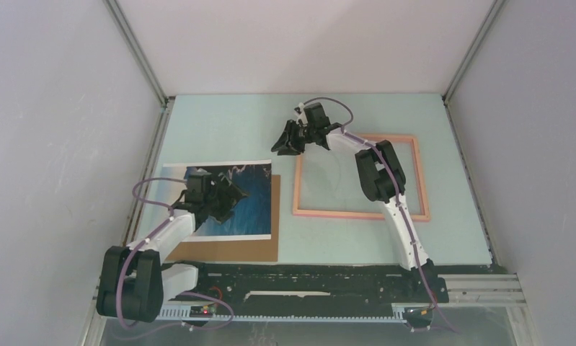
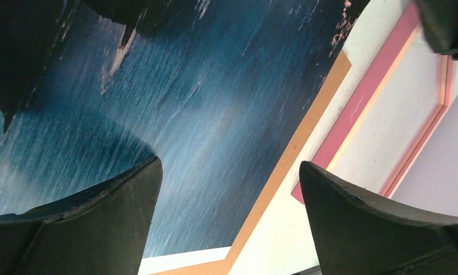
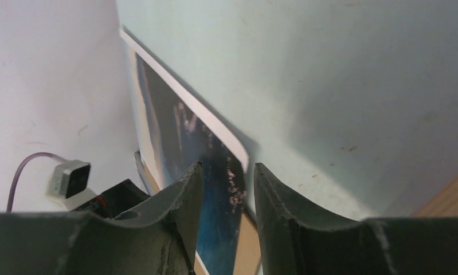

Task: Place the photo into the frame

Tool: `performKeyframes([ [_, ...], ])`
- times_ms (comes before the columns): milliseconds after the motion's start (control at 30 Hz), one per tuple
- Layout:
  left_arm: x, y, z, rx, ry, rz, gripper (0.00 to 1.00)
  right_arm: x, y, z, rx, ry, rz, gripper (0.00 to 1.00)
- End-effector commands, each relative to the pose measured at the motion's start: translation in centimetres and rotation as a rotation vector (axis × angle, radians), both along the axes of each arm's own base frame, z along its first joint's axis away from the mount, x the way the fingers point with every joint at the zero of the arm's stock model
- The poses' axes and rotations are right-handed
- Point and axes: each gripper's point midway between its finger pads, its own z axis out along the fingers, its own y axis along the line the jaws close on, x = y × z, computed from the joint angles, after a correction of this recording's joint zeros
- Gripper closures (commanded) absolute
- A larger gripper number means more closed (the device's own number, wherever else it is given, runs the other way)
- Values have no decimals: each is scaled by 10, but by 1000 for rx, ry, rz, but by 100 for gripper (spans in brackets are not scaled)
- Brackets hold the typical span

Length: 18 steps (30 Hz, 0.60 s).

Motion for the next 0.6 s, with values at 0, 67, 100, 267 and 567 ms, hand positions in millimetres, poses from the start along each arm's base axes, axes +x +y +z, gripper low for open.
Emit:
performKeyframes([
  [0,-12,5,-21,8,54,24,0,-22,11,-17,-30,66,91,54],
  [67,-12,5,-21,12,52,18,0,-27,14,-23,-30,75,103,55],
  [100,-12,5,-21,15,51,13,0,-30,15,-26,-33,77,109,55],
  [267,-12,4,-21,16,44,2,0,-43,26,-37,-17,110,146,56],
  [567,-6,4,-10,36,-1,-30,0,-47,43,-37,79,133,160,68],
])
